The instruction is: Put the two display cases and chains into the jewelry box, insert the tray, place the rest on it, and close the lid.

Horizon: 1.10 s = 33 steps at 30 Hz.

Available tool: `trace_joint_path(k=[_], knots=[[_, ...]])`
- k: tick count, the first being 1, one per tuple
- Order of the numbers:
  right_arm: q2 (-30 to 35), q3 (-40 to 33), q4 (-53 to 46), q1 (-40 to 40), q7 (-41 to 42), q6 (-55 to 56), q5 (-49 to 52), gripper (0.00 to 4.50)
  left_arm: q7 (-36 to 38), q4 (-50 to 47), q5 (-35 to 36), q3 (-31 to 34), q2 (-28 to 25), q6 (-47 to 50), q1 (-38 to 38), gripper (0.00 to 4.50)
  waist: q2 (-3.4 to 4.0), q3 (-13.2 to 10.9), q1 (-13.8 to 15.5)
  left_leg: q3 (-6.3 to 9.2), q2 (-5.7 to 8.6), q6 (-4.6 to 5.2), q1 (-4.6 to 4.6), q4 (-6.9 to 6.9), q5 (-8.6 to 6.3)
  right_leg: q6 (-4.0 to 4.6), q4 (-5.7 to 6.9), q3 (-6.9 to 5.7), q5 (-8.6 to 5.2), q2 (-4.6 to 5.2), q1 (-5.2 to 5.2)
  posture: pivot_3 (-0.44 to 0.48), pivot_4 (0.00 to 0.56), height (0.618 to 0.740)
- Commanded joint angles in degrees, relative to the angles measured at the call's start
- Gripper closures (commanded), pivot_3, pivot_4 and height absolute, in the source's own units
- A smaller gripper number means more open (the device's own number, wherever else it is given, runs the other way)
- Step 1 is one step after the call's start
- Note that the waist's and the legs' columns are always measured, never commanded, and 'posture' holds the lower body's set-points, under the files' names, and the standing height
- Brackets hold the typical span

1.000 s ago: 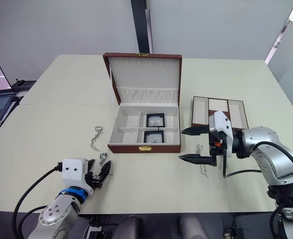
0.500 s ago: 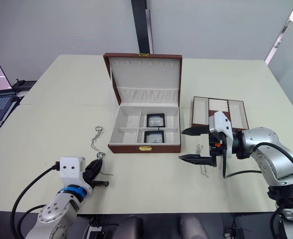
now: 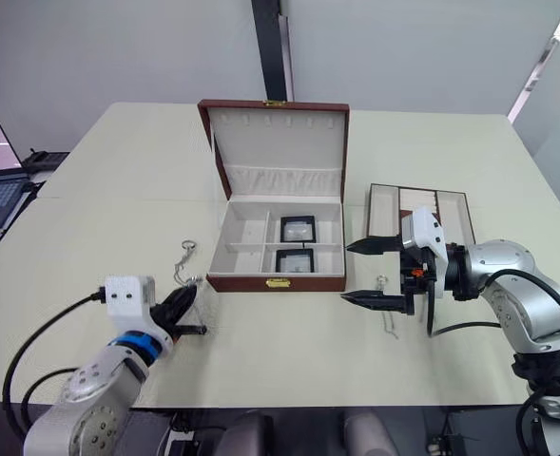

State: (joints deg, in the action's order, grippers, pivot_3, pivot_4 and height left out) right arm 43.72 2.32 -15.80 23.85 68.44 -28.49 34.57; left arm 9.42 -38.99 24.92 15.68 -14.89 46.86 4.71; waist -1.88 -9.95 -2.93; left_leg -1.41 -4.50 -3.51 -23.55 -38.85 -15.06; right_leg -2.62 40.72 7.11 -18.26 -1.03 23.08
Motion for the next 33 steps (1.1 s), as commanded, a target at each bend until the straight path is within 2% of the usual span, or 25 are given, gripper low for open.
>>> trace_joint_path(k=[1, 9, 18, 23, 33], knots=[[0.0, -1.2, -1.2, 1.5, -0.4, 0.3, 0.2, 0.0, -1.3, -4.5, 3.3, 1.2, -0.6, 3.8, -3.0, 4.46, 0.0, 0.0, -0.1, -0.01, 0.0, 0.0, 0.0, 0.0, 0.0, 0.0, -0.01, 0.01, 0.0, 0.0, 0.0, 0.0, 0.15, 0.74], [-0.1, -1.4, -0.8, 2.0, -1.2, 0.5, 0.1, 0.0, -3.2, -6.2, 7.7, 2.6, -1.3, 8.4, -8.9, 4.46, -0.02, 0.0, 0.0, 0.03, 0.0, 0.0, 0.0, 0.0, 0.0, 0.0, -0.01, 0.0, 0.0, -0.01, 0.0, 0.0, 0.15, 0.74], [-0.8, -2.0, 0.1, 3.5, -3.7, 0.8, -0.2, 0.0, -4.3, -1.0, 9.0, 1.6, -2.5, 10.0, -19.7, 4.46, -0.05, 0.0, 0.0, 0.03, 0.0, -0.01, -0.01, 0.0, 0.01, 0.0, -0.04, 0.0, 0.0, -0.01, 0.0, 0.0, 0.15, 0.74], [-1.0, -2.2, 0.0, 3.5, -4.8, 0.5, -0.2, 0.0, -3.1, 2.2, 7.7, -0.2, -3.0, 7.8, -20.3, 4.46, -0.06, 0.0, 0.0, 0.04, 0.0, -0.01, -0.02, 0.0, 0.01, 0.0, -0.04, 0.0, 0.0, -0.01, 0.01, 0.0, 0.15, 0.74], [-1.5, -3.5, -0.7, 3.8, -8.6, -1.9, 0.8, 0.0, 1.3, 15.2, 2.5, -5.4, -3.4, -1.2, -25.1, 4.46, -0.06, 0.0, 0.2, 0.05, 0.01, -0.01, -0.06, 0.01, 0.01, 0.0, -0.08, -0.03, 0.0, -0.01, 0.02, 0.0, 0.15, 0.74]])
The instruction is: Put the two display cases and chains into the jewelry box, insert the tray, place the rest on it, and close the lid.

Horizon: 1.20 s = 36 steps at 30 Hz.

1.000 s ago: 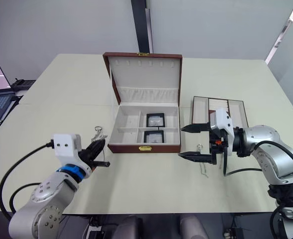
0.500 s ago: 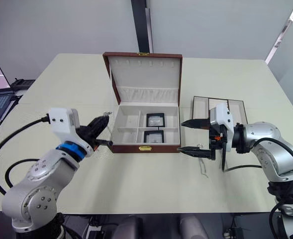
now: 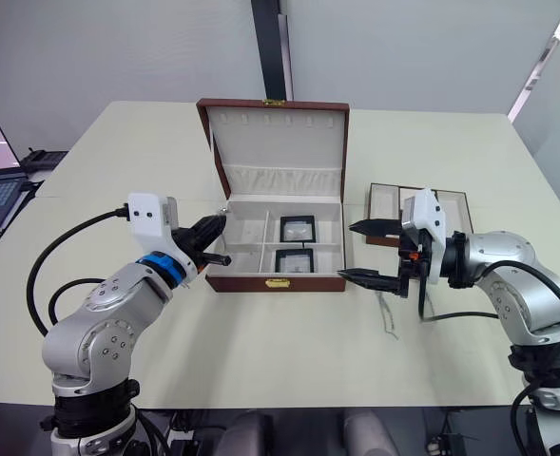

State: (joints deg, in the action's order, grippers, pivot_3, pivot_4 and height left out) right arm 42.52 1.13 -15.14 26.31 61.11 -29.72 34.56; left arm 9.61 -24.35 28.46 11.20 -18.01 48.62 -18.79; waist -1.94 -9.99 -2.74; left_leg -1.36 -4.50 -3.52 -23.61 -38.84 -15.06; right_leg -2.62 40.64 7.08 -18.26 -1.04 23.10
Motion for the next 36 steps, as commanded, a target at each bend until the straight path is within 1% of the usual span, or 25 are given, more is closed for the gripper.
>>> trace_joint_path(k=[1, 5, 12, 19, 23, 36], knots=[[-0.6, -2.7, -1.1, 1.6, -2.1, -0.9, 1.0, 0.0, 1.3, 1.7, -1.5, -1.3, -0.1, -3.7, -2.2, 4.46, 0.0, 0.0, 0.0, 0.0, 0.0, 0.0, -0.01, 0.0, 0.0, 0.0, -0.02, 0.0, 0.0, 0.0, 0.01, 0.0, 0.15, 0.74], [-1.8, -3.5, 0.9, 2.4, -5.1, -1.2, 0.4, 0.0, 2.4, 6.5, -3.3, -3.0, 0.5, -7.1, -4.7, 4.46, 0.0, 0.0, 0.0, 0.0, 0.0, 0.0, -0.05, 0.0, 0.0, 0.0, -0.02, 0.0, 0.0, 0.0, 0.02, 0.0, 0.15, 0.74], [-2.7, -4.1, 2.3, 2.6, -7.1, -1.2, 0.1, 0.0, 3.7, 11.8, -5.1, -5.0, 1.8, -11.1, -7.2, 4.46, 0.0, 0.0, 0.3, 0.03, 0.0, 0.0, -0.13, 0.0, 0.0, -0.01, -0.07, -0.02, 0.01, 0.01, 0.06, 0.0, 0.15, 0.74], [-2.6, -4.4, 1.9, 2.2, -7.7, -1.6, 0.4, 0.0, 4.7, 15.7, -6.4, -5.2, 2.0, -13.9, -11.0, 4.46, 0.0, 0.0, 0.5, 0.03, 0.0, 0.0, -0.14, -0.01, 0.0, -0.01, -0.09, -0.04, 0.01, 0.01, 0.06, 0.0, 0.15, 0.74], [-2.6, -4.4, 1.8, 2.1, -7.7, -1.6, 0.4, 0.0, 4.8, 16.1, -6.3, -5.0, 2.3, -13.8, -13.1, 4.46, 0.0, 0.0, 0.7, 0.04, 0.0, 0.0, -0.16, -0.01, 0.0, -0.01, -0.11, -0.05, 0.01, 0.01, 0.06, 0.0, 0.15, 0.74], [-2.5, -4.3, 1.3, 1.7, -7.6, -1.9, 0.6, 0.0, 5.4, 15.8, -7.4, -6.6, 2.9, -14.0, -9.5, 4.46, 0.0, 0.0, 0.9, 0.05, 0.0, -0.01, -0.17, 0.0, 0.01, -0.01, -0.12, -0.06, 0.01, 0.01, 0.06, 0.0, 0.15, 0.74]])
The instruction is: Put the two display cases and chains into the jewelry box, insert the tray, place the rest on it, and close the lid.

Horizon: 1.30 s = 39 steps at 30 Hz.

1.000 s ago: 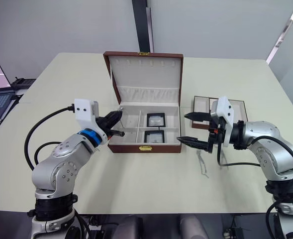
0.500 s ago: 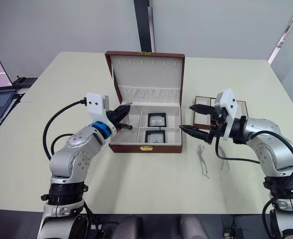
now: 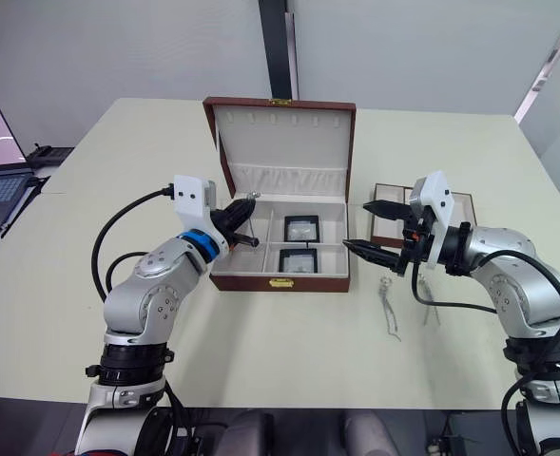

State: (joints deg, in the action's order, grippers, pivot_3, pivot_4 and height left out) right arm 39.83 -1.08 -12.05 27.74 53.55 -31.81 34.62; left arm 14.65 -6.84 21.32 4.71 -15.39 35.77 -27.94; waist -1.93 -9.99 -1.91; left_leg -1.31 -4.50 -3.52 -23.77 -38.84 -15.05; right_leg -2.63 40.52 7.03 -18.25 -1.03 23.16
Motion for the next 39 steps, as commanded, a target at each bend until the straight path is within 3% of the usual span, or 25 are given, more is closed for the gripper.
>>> trace_joint_path(k=[1, 8, 23, 27, 30, 36, 39], knots=[[0.2, -2.1, -1.8, 0.3, 0.0, 0.2, 0.6, 0.0, 0.3, -1.4, -0.5, -0.1, 0.3, -1.3, -0.3, 4.46, 0.0, 0.0, 0.0, 0.0, 0.0, 0.0, 0.0, 0.0, 0.0, 0.0, 0.0, 0.0, 0.0, 0.0, 0.0, 0.0, 0.15, 0.74], [0.3, -2.0, -1.5, 0.3, 0.2, 0.1, 0.5, 0.0, -0.6, -1.0, -0.7, 0.2, 1.5, -1.7, -0.6, 4.46, 0.0, 0.0, 0.0, 0.0, 0.0, 0.0, 0.0, 0.0, 0.0, 0.0, 0.0, 0.0, 0.0, 0.0, 0.0, 0.0, 0.15, 0.74], [0.2, -2.2, -0.7, 0.0, 0.4, 0.6, 0.2, 0.0, 1.4, -3.3, 1.5, 0.7, 1.9, -0.7, -1.1, 0.11, 0.0, 0.0, 0.0, 0.0, 0.0, 0.0, -0.01, 0.0, 0.0, 0.0, 0.0, 0.0, 0.0, 0.0, 0.0, 0.0, 0.15, 0.74], [0.6, -2.6, -0.5, -0.4, 0.7, 0.6, 0.4, 0.0, 4.4, -5.3, 3.8, 0.7, 0.4, 0.9, -0.5, 0.01, 0.0, 0.0, 0.0, 0.0, 0.0, 0.0, -0.01, 0.0, 0.0, 0.0, 0.0, -0.01, 0.0, 0.0, 0.0, 0.0, 0.15, 0.74], [1.9, -3.5, -0.1, -1.9, 2.0, 0.9, 0.4, 0.0, 9.4, -8.1, 7.0, 1.6, -3.9, 3.7, 0.8, 0.01, 0.0, 0.0, 0.1, 0.01, 0.0, 0.0, -0.01, 0.01, 0.0, 0.0, -0.01, -0.02, 0.0, -0.01, 0.0, 0.0, 0.15, 0.74], [6.3, -6.8, 4.2, -6.5, 6.5, 3.4, -0.9, 0.0, 27.1, -15.6, 19.8, 7.6, -20.2, 11.1, 7.6, 0.01, 0.06, 0.0, -0.1, 0.0, -0.02, 0.0, 0.01, 0.02, 0.0, 0.0, -0.03, -0.03, 0.0, -0.01, 0.01, 0.0, 0.15, 0.74], [8.9, -9.5, 7.5, -9.6, 8.8, 4.7, -1.7, 0.0, 34.5, -15.2, 22.1, 12.2, -29.1, 11.7, 12.2, 0.01, 0.09, -0.1, -0.1, 0.0, -0.03, 0.01, 0.0, 0.03, 0.0, 0.0, -0.05, -0.05, -0.01, -0.02, 0.02, 0.0, 0.15, 0.74]])
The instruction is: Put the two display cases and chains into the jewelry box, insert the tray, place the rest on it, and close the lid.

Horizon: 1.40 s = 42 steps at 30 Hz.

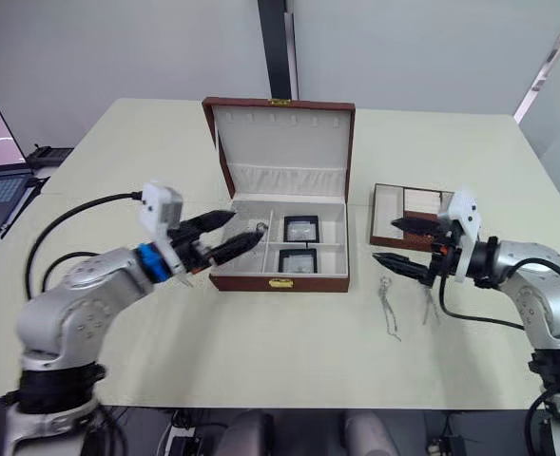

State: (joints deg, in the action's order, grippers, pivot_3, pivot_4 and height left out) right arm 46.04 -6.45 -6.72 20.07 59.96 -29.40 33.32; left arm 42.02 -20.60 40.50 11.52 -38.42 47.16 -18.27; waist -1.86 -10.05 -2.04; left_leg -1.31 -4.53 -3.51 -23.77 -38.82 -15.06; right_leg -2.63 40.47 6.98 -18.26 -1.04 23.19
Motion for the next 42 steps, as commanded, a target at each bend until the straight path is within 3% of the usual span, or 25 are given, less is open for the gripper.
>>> trace_joint_path(k=[1, 6, 11, 17, 25, 36, 42], knots=[[3.5, -4.5, 3.2, -3.0, 3.0, 3.1, -1.2, 0.0, 8.8, -0.5, 2.6, 6.2, -8.2, -0.3, 3.9, 0.01, 0.02, 0.0, 0.0, 0.0, 0.0, 0.0, 0.0, 0.01, 0.0, 0.0, -0.01, -0.01, 0.0, 0.01, 0.01, 0.0, 0.15, 0.74], [6.5, -7.6, 9.9, -8.6, 4.9, 7.8, -4.9, 0.0, 15.9, 6.4, -4.2, 9.9, -17.8, -6.7, 13.6, 0.01, 0.07, 0.0, 0.0, -0.06, 0.01, 0.01, 0.02, 0.02, -0.01, 0.0, -0.08, 0.01, -0.01, 0.02, 0.0, 0.0, 0.15, 0.74], [7.7, -9.8, 14.2, -12.7, 5.3, 11.4, -7.2, 0.0, 17.5, 16.5, -12.5, 11.6, -21.9, -16.0, 18.8, 0.01, 0.13, -0.1, 0.0, -0.11, -0.02, 0.02, 0.02, 0.06, -0.01, 0.01, -0.11, 0.02, -0.01, 0.02, 0.04, 0.0, 0.15, 0.74], [5.6, -10.8, 16.4, -15.9, 3.8, 14.1, -8.3, 0.0, 15.8, 26.6, -15.7, 13.7, -21.3, -22.1, 17.0, 0.01, 0.14, -0.1, 0.0, -0.17, -0.04, 0.02, 0.03, 0.07, -0.01, 0.01, -0.11, 0.03, -0.01, 0.02, 0.05, 0.0, 0.15, 0.74], [4.2, -10.7, 17.3, -18.2, 2.7, 15.8, -8.4, 0.0, 14.9, 30.7, -16.1, 16.0, -20.7, -23.7, 17.4, 0.01, 0.16, -0.1, 0.0, -0.2, -0.05, 0.02, 0.04, 0.07, -0.01, 0.0, -0.11, 0.05, -0.01, 0.02, 0.05, 0.0, 0.15, 0.74], [4.1, -10.7, 17.1, -16.9, 3.0, 15.1, -8.1, 0.0, 13.6, 29.8, -15.6, 16.4, -19.0, -23.3, 17.4, 0.01, 0.17, -0.1, 0.0, -0.21, -0.04, 0.02, 0.04, 0.07, -0.01, 0.0, -0.1, 0.06, 0.0, 0.02, 0.05, 0.0, 0.15, 0.74], [4.2, -11.2, 10.5, -14.1, 3.4, 10.8, -4.2, 0.0, 11.6, 27.4, -14.3, 16.4, -17.2, -22.1, 15.9, 0.01, 0.17, -0.1, 0.0, -0.2, -0.04, 0.01, 0.03, 0.07, -0.01, 0.0, -0.09, 0.06, 0.0, 0.02, 0.04, 0.0, 0.15, 0.74]])
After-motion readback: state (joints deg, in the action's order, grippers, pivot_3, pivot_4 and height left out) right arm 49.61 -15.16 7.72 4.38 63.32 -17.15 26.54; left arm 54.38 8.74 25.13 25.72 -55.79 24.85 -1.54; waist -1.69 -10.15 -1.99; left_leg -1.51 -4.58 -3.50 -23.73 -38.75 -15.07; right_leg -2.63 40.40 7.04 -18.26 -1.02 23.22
